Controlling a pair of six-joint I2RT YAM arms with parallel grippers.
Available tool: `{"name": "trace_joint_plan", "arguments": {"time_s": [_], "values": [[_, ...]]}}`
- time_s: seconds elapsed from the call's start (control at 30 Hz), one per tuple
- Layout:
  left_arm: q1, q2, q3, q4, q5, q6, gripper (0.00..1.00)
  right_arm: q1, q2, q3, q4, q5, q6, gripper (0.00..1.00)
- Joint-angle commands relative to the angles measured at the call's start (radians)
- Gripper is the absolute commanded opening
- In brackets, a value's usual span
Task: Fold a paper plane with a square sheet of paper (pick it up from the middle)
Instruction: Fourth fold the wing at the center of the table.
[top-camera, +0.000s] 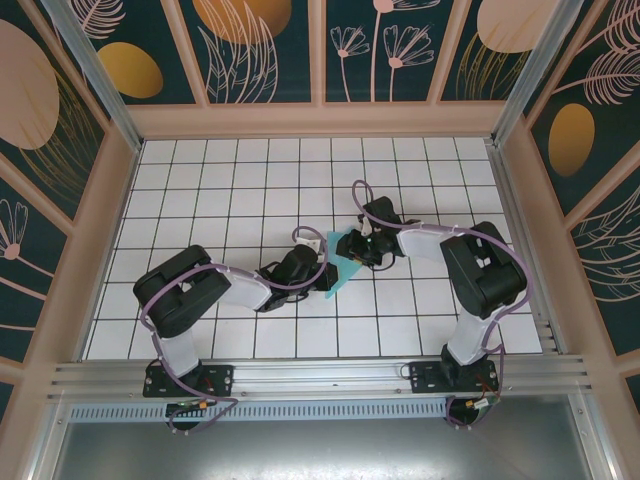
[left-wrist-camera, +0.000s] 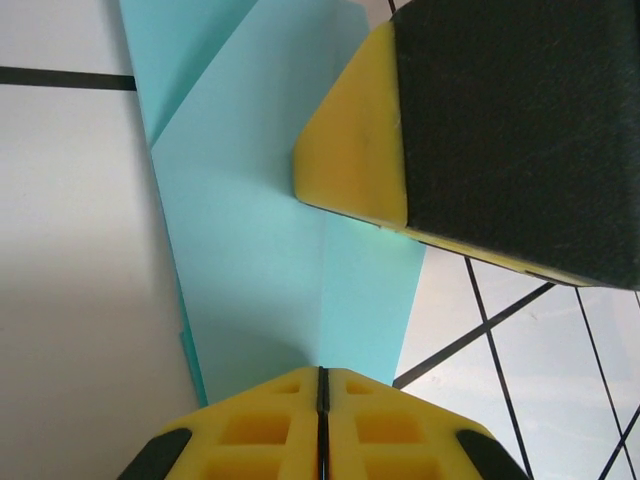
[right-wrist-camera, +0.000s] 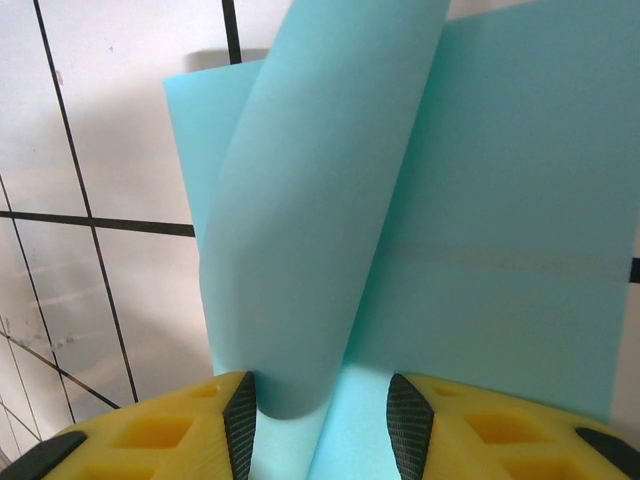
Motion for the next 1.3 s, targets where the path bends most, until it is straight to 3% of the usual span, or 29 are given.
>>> {"name": "trace_joint_plan", "arguments": {"time_s": [0.0, 0.87, 1.27], "values": [[0.005, 0.018, 0.018, -0.018, -0.001, -0.011, 0.11, 0.017, 0.143, -0.048, -0.105, 0.160, -0.025, 0.44], [0.005, 0.046, 0.044, -0.129, -0.060, -0.046, 0.06, 0.037, 0.236, -0.002, -0.192, 0.241, -0.019, 0.41], [0.006, 0.066, 0.021, -0.172, 0.004, -0.050, 0.00, 0.016, -0.038, 0.129, -0.205, 0.100, -0.058, 0.40]]}}
